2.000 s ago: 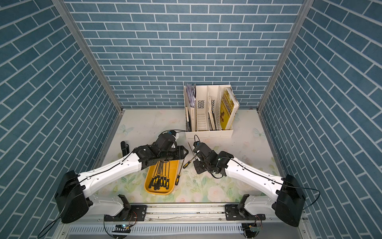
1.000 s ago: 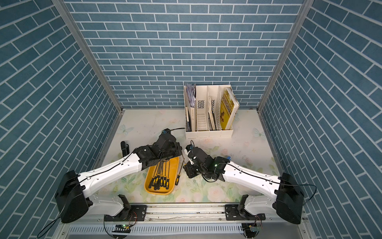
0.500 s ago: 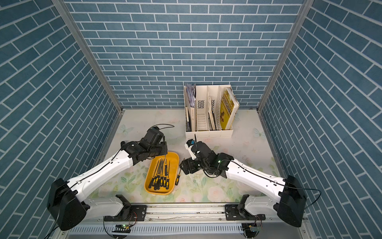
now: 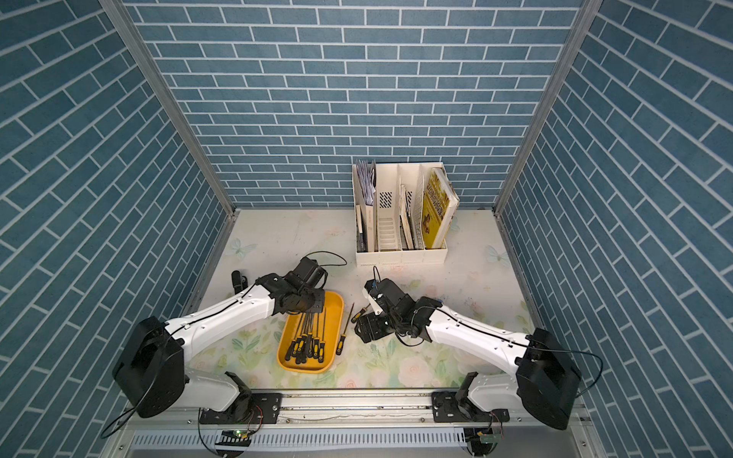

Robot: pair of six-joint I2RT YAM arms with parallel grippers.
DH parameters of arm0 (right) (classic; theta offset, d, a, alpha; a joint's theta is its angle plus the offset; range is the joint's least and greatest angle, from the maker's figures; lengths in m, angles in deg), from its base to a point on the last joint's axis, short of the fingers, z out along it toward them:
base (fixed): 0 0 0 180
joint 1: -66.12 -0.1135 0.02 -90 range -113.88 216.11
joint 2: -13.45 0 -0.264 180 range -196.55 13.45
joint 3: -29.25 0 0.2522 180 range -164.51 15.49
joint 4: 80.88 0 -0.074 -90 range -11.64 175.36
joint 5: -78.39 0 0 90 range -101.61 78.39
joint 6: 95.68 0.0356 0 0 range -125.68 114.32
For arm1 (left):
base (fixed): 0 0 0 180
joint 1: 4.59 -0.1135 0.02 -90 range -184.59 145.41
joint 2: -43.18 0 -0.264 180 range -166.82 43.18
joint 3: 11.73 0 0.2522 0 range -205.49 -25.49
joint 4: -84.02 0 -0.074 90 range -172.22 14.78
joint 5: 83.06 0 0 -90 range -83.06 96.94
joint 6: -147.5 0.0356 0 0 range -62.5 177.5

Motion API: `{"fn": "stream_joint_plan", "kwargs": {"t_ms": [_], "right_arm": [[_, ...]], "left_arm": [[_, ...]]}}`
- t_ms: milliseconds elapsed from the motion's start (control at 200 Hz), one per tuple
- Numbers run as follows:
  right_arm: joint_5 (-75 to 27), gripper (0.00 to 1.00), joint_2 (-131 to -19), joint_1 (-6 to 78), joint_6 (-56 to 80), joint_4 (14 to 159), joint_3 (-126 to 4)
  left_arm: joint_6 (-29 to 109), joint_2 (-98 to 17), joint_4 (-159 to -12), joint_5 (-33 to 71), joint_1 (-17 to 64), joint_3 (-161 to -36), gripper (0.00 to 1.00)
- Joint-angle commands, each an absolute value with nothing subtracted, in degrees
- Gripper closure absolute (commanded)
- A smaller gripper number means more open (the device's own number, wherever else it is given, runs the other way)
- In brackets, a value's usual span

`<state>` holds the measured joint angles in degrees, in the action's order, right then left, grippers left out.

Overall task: Put the file tool into the storage box
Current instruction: Place the file tool in the storage box.

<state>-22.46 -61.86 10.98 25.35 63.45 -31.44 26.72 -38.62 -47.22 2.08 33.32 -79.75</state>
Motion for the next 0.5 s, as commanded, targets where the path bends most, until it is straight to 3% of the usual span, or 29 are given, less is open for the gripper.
{"fn": "stream_joint_plan", "kwargs": {"t_ms": [0,135,260,365,495], "right_arm": [[-22.7,0.16,-65.0,11.4,24.3,64.9,-31.0],[-21.3,0.16,-68.1,12.4,27.1,66.6,-31.2],[-19.5,0.16,-71.4,13.5,31.1,67.2,-32.8],[-18.9,0.16,-74.3,14.1,35.5,67.7,-35.1],[-18.1,0.16,-77.3,15.4,40.6,68.2,-37.2]], "left_arm": [[27.6,-39.4,-47.8,1.9,33.6,-78.8,1.0],[27.5,-40.2,-48.4,1.9,33.8,-77.7,1.0],[27.2,-40.8,-49.1,2.1,34.0,-76.8,0.84],[27.1,-40.8,-49.0,2.3,34.2,-76.8,0.63],[27.2,-40.0,-48.0,2.3,34.4,-77.7,0.55]]}}
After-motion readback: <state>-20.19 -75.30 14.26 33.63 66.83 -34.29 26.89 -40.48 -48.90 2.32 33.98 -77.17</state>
